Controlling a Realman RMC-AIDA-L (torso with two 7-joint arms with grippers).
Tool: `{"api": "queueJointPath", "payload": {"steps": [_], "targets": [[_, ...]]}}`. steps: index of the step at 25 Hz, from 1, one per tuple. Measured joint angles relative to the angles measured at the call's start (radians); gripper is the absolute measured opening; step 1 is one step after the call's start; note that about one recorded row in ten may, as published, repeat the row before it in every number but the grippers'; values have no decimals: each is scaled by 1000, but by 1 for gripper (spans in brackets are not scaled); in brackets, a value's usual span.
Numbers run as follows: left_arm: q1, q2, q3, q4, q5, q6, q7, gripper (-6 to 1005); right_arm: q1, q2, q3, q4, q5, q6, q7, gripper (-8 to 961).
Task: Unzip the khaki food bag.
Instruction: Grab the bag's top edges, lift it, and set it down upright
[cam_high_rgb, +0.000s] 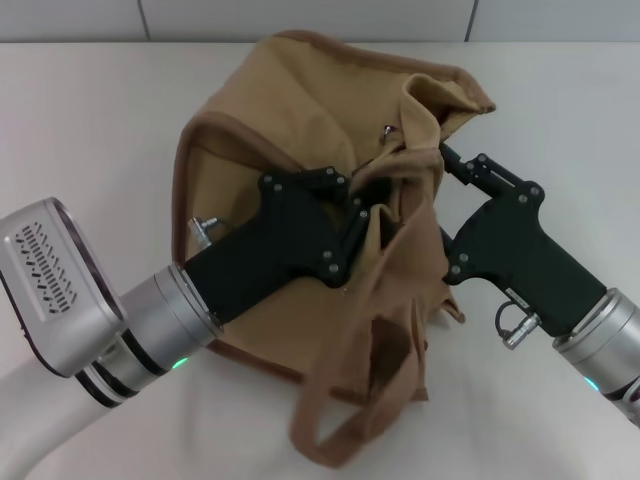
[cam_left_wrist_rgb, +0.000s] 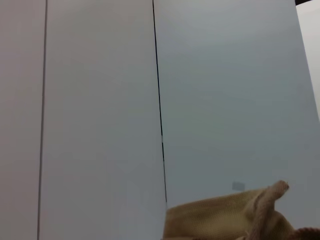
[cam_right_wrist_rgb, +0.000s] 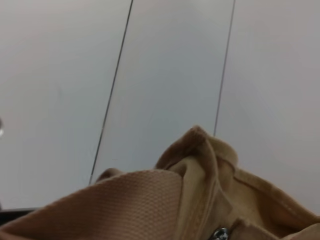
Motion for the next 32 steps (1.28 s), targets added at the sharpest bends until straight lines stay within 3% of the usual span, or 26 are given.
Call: {"api": "queueJointPath", "payload": {"steps": [13,15,20,32], "targets": [[-3,0,-25,-3,10,-23,2,82,-1,0,-4,1,-5,2,-2,463],[-4,0,-25,-3,10,-24,2,83,0,0,-4,1,-5,3,-3,227],[-4,0,-26,-4,10,-25,2,84,2,0,-2,1,-6,5,-3,49],[23,0,-138,-32,12,-14,2,87,-1,0,0,-2,-6,18,-3,4]]}}
